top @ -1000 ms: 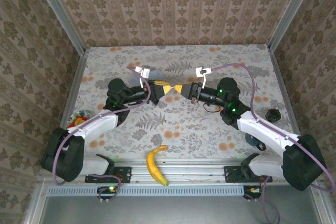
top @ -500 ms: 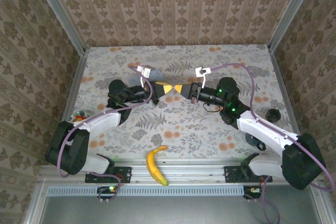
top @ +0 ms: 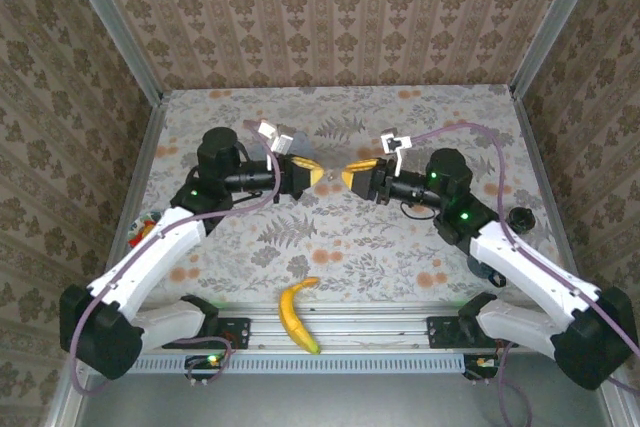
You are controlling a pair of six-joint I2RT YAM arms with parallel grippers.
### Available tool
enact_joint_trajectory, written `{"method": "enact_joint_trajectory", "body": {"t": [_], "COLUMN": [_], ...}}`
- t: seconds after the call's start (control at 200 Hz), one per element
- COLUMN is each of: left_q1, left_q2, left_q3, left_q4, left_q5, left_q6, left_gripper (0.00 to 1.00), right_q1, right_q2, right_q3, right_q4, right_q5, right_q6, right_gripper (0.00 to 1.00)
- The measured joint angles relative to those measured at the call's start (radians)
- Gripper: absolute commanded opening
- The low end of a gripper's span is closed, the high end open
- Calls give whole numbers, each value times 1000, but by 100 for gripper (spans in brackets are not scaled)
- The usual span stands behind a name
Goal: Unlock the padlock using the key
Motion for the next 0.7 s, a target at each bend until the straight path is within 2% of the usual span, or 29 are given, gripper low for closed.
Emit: {"method": "enact_joint_trajectory", "body": {"t": [0.115,0.28,0.47,0.7], "left_q1": [-6,-27,-46,-57], "left_q2": [-24,-23,-23,-30], "left_q3": [61,87,87,87], "left_q4": [-201,-387,-472,-476], "left_q5": [3,10,18,43], "left_q6": [177,341,418,443], "left_gripper": [0,0,0,0], "right_q1": [34,89,103,103], "right_q2": [-48,-38,17,68], "right_q3": [22,83,132,144], "right_q4": [-99,-210,-262,-273], "right_q5": [-11,-64,-106,-150], "right_q6": [-111,-228,-288,-310], "right_gripper": [37,35,33,32]}}
